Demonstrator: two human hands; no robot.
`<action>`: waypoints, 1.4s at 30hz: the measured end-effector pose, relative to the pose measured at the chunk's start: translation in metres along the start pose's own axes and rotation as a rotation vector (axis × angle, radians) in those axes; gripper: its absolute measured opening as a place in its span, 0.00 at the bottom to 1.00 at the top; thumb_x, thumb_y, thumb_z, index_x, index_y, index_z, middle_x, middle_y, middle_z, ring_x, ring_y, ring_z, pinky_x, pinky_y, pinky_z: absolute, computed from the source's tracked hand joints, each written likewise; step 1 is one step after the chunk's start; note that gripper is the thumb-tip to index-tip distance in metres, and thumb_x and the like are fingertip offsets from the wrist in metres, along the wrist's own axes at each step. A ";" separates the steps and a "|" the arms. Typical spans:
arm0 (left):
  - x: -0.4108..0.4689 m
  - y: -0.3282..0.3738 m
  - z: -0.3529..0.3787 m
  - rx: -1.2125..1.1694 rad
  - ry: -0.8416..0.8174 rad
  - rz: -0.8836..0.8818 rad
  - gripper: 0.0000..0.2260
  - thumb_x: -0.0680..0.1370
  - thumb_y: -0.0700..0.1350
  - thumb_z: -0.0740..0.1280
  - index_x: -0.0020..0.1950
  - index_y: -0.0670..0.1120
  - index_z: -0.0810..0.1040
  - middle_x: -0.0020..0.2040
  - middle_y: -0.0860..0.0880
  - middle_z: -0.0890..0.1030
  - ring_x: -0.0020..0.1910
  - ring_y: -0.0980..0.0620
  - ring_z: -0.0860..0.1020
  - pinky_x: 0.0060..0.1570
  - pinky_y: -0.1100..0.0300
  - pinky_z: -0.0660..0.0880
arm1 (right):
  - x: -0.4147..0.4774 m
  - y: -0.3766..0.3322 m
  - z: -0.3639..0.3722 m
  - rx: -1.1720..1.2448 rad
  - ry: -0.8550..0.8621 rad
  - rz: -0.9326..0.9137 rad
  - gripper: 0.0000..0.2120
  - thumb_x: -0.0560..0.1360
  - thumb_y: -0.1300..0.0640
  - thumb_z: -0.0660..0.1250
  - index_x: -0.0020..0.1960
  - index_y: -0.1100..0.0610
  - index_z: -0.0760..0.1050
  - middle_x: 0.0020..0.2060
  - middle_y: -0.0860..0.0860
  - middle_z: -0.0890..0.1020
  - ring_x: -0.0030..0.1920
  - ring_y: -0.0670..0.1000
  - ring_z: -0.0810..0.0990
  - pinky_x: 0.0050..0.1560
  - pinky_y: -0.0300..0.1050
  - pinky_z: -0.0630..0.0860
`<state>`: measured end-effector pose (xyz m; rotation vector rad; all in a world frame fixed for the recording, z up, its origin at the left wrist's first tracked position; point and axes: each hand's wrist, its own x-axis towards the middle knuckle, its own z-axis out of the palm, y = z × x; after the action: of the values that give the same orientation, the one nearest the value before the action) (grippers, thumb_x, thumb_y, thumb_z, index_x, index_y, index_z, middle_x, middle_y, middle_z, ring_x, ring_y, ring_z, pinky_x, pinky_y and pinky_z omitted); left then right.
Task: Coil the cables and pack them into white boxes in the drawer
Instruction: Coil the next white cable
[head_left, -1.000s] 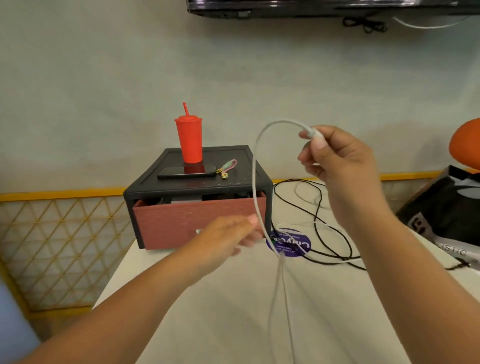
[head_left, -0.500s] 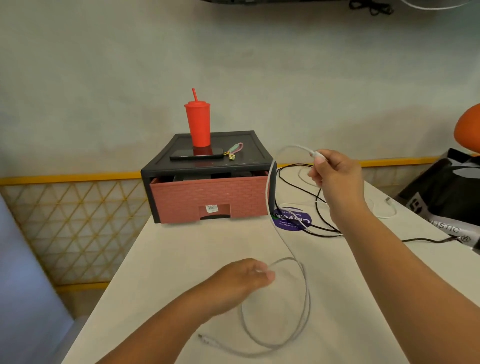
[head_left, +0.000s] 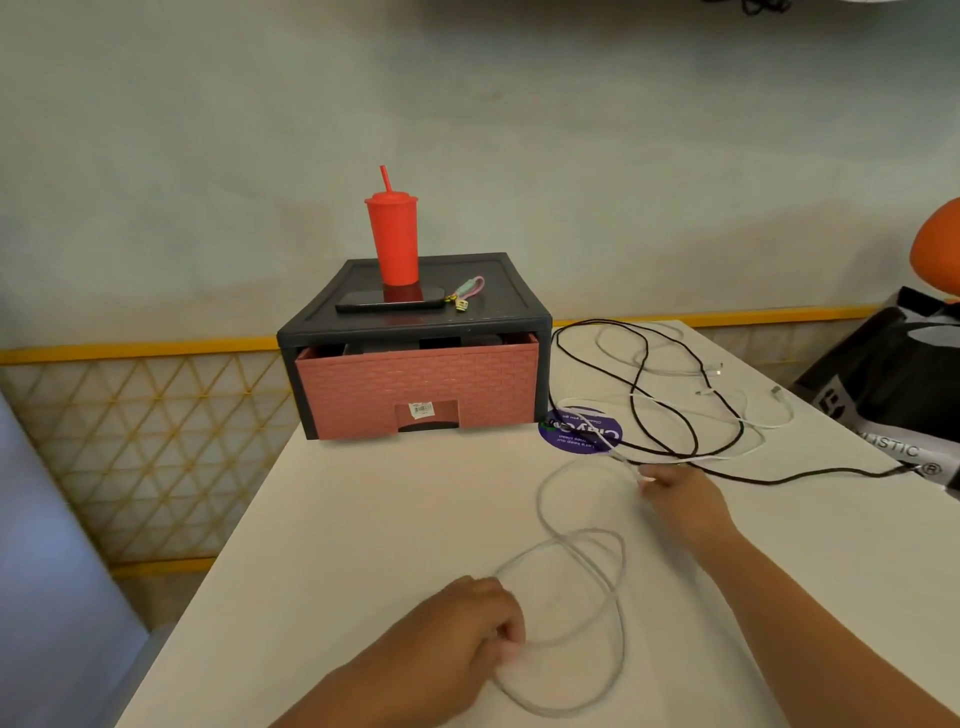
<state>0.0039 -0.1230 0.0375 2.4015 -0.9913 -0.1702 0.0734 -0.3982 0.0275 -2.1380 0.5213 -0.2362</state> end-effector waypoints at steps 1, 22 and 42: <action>0.003 0.002 -0.004 -0.043 0.067 -0.007 0.06 0.79 0.44 0.60 0.46 0.55 0.73 0.41 0.61 0.71 0.42 0.66 0.68 0.44 0.72 0.65 | -0.003 0.000 0.003 -0.023 -0.010 0.007 0.14 0.75 0.58 0.64 0.61 0.56 0.77 0.53 0.54 0.81 0.56 0.55 0.77 0.54 0.44 0.69; 0.055 0.027 -0.111 -1.825 0.461 0.022 0.09 0.76 0.45 0.58 0.45 0.43 0.76 0.24 0.54 0.65 0.21 0.59 0.64 0.27 0.66 0.69 | -0.038 -0.106 0.026 0.303 -0.155 -0.499 0.08 0.77 0.55 0.63 0.46 0.52 0.81 0.34 0.50 0.82 0.38 0.55 0.75 0.36 0.31 0.68; 0.071 -0.003 -0.085 -0.259 0.618 0.037 0.11 0.80 0.38 0.58 0.45 0.50 0.76 0.40 0.56 0.81 0.41 0.62 0.79 0.44 0.72 0.72 | -0.074 -0.135 0.020 -0.299 -0.173 -0.801 0.06 0.75 0.50 0.65 0.47 0.49 0.80 0.39 0.46 0.81 0.40 0.46 0.75 0.41 0.42 0.71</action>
<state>0.0832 -0.1335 0.1139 1.9996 -0.6697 0.4112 0.0520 -0.2818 0.1275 -2.5372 -0.4543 -0.4264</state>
